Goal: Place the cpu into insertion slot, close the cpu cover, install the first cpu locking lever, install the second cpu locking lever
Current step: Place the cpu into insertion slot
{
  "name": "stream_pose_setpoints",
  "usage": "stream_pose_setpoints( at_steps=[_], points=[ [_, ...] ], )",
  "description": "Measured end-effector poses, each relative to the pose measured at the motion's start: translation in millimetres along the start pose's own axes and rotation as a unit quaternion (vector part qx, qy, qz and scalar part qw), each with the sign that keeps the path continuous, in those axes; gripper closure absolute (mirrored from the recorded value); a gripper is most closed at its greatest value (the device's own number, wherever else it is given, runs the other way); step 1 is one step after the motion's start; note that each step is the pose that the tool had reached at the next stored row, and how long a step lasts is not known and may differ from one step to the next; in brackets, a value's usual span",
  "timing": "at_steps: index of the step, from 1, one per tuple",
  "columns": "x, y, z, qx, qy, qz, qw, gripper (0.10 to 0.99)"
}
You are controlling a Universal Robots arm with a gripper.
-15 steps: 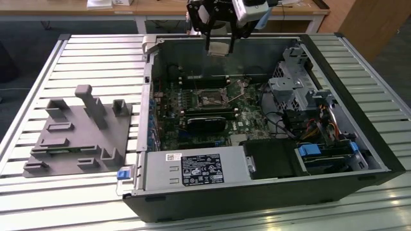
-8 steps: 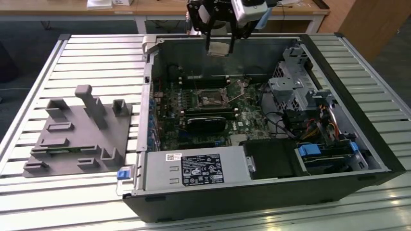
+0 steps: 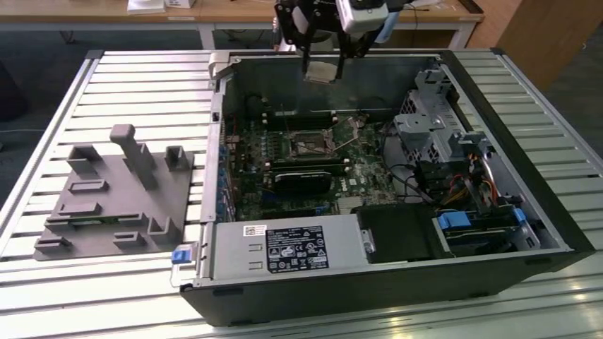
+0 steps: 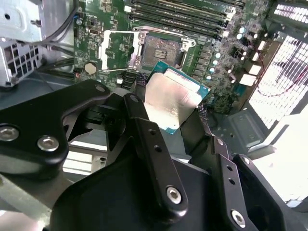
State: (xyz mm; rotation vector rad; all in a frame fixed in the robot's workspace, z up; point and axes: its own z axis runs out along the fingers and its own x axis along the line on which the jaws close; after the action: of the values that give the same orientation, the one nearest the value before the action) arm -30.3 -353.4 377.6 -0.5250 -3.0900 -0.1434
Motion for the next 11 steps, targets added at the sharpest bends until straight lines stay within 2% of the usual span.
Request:
stream_pose_setpoints(
  at_steps=[5, 11],
  points=[
    [0.0, 0.0, 0.2, -0.0007, -0.0037, 0.041, 0.9991, 0.545],
    [0.0, 0.0, 0.5, -0.0015, -0.0077, 0.086, 0.9963, 0.545]
  ],
)
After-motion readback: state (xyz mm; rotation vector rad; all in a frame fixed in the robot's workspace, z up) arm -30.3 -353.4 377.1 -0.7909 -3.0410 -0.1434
